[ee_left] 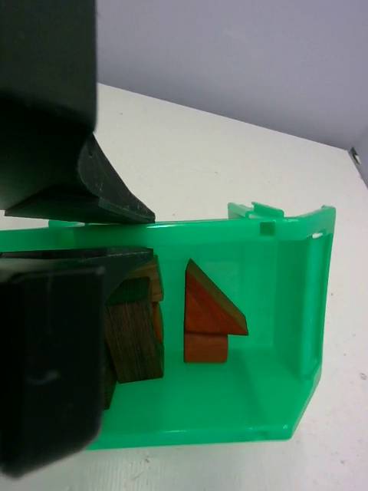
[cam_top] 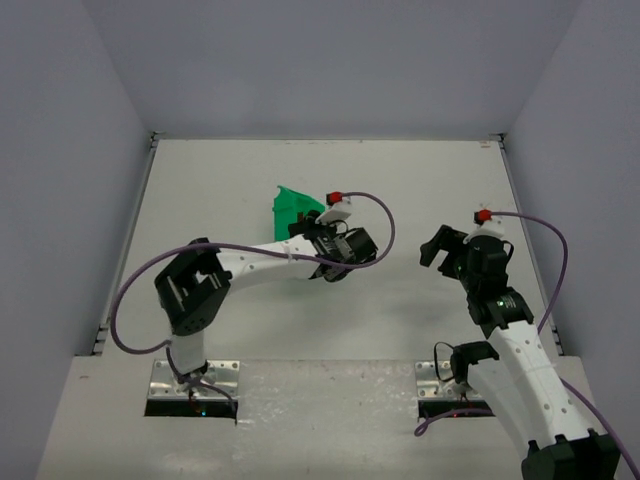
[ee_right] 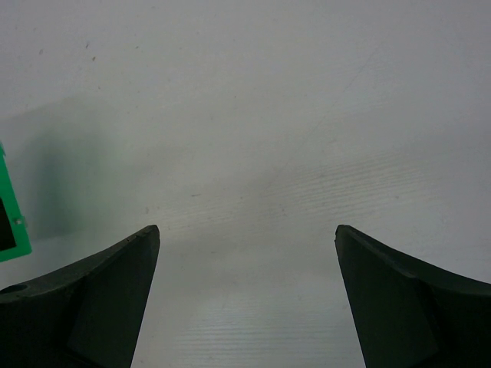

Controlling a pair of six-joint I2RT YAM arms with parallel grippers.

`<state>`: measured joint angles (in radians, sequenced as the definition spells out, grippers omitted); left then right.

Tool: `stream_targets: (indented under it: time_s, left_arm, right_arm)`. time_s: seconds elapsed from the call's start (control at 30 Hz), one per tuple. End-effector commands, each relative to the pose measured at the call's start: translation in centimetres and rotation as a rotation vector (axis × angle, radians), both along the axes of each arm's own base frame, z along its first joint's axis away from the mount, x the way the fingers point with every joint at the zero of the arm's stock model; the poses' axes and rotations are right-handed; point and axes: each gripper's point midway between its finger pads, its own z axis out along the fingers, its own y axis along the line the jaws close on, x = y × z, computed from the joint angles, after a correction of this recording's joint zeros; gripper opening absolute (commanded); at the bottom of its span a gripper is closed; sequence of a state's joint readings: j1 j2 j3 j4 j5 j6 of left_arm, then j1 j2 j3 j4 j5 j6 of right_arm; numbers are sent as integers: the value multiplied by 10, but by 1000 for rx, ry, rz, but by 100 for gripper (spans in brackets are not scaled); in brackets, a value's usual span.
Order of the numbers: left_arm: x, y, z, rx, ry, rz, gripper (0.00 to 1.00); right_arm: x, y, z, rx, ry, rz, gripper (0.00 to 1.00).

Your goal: Build the wood block tower

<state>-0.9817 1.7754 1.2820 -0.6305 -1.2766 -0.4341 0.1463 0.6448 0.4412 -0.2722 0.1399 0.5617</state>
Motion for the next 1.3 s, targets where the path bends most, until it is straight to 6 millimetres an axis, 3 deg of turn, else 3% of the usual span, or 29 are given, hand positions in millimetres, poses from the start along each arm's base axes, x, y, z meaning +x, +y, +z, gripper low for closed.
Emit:
stream_targets:
  time_s: [0.0, 0.1, 0.2, 0.37, 0.57, 0.67, 0.73, 0.9, 1.27]
  left_arm:
    - [-6, 24, 12, 219, -88, 119, 0]
    - [-4, 17, -10, 311, -38, 98, 0]
    - [-4, 13, -18, 331, -7, 93, 0]
    - [-2, 14, -9, 481, 39, 61, 0]
    - [9, 4, 42, 645, -19, 41, 0]
    - [10, 3, 53, 809, 34, 31, 0]
    - [14, 4, 56, 875, 82, 36, 0]
    - [18, 3, 32, 1100, 232, 8, 0]
    - [24, 5, 39, 1124, 272, 33, 0]
  right_arm:
    - [5, -5, 9, -4, -36, -33, 94]
    - [6, -8, 7, -11, -29, -48, 94]
    - [6, -10, 6, -18, -21, -57, 95]
    - [7, -11, 4, -20, -17, -63, 95]
    - [7, -11, 5, -21, -22, -67, 95]
    - [6, -12, 4, -22, -19, -68, 95]
    - [6, -12, 6, -23, -23, -67, 95]
    - [5, -11, 5, -18, -18, -64, 95]
    - [7, -7, 2, -4, -2, -51, 95]
